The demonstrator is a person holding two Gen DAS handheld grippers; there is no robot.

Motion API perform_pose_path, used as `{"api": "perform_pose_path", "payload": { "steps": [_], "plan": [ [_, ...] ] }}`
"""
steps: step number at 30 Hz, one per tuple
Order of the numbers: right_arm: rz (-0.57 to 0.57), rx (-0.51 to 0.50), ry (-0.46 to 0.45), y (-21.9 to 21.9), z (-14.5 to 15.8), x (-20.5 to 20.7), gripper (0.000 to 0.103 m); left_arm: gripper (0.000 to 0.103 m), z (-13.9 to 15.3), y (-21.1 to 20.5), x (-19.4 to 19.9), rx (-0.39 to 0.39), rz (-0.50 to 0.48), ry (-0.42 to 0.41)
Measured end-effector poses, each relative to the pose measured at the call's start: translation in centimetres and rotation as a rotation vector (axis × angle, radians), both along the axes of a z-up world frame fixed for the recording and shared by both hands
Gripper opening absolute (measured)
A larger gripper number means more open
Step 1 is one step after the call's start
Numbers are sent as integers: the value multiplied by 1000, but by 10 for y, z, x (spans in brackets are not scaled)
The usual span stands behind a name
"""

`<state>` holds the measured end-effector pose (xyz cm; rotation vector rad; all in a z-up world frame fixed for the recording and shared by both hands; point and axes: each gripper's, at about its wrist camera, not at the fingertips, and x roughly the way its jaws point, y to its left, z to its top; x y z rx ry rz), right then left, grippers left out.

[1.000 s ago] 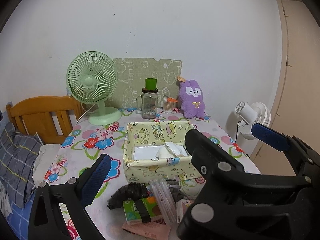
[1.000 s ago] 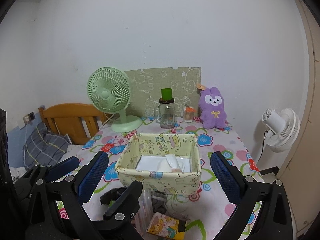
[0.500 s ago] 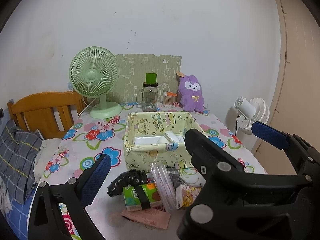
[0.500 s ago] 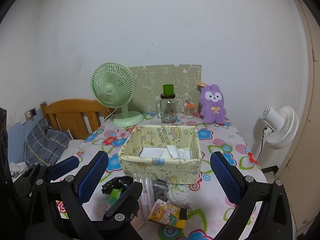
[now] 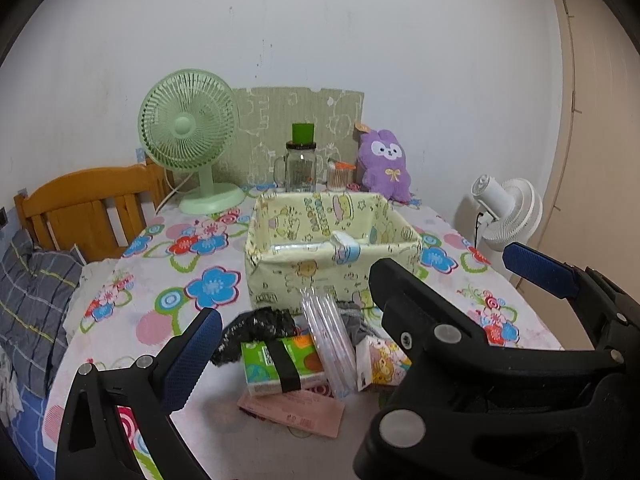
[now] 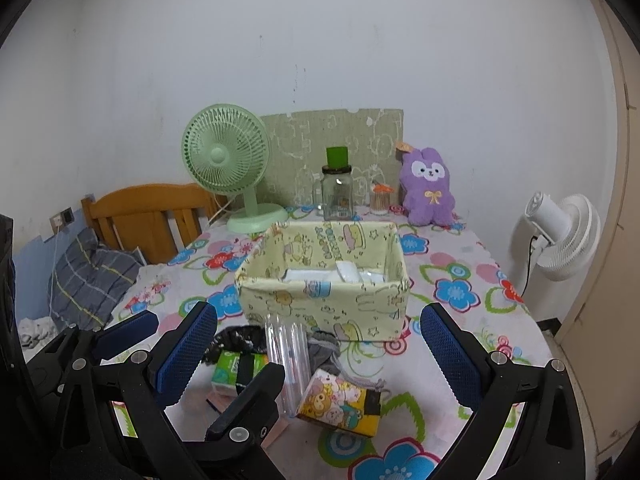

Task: Organize soft objects
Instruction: 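Withdraw both tools from the basket toward the remaining items, then grasp the yellow cartoon-printed box with the right tool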

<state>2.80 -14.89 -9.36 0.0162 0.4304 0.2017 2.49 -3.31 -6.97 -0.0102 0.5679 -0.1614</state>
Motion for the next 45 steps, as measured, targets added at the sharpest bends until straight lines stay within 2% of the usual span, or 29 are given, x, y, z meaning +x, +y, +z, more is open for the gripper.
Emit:
{"api": "perform_pose_path", "payload": {
  "steps": [27, 41, 45],
  "plan": [
    [-13, -7, 155, 0, -78, 21, 103, 101, -71, -2, 12, 31, -7, 124],
    [-37, -23, 229, -1, -104, 39, 102, 89, -89, -5, 18, 40, -16, 178],
    [-39, -17, 254, -1, -110, 44, 95, 87, -92, -6, 21, 48, -15, 189]
  ]
}}
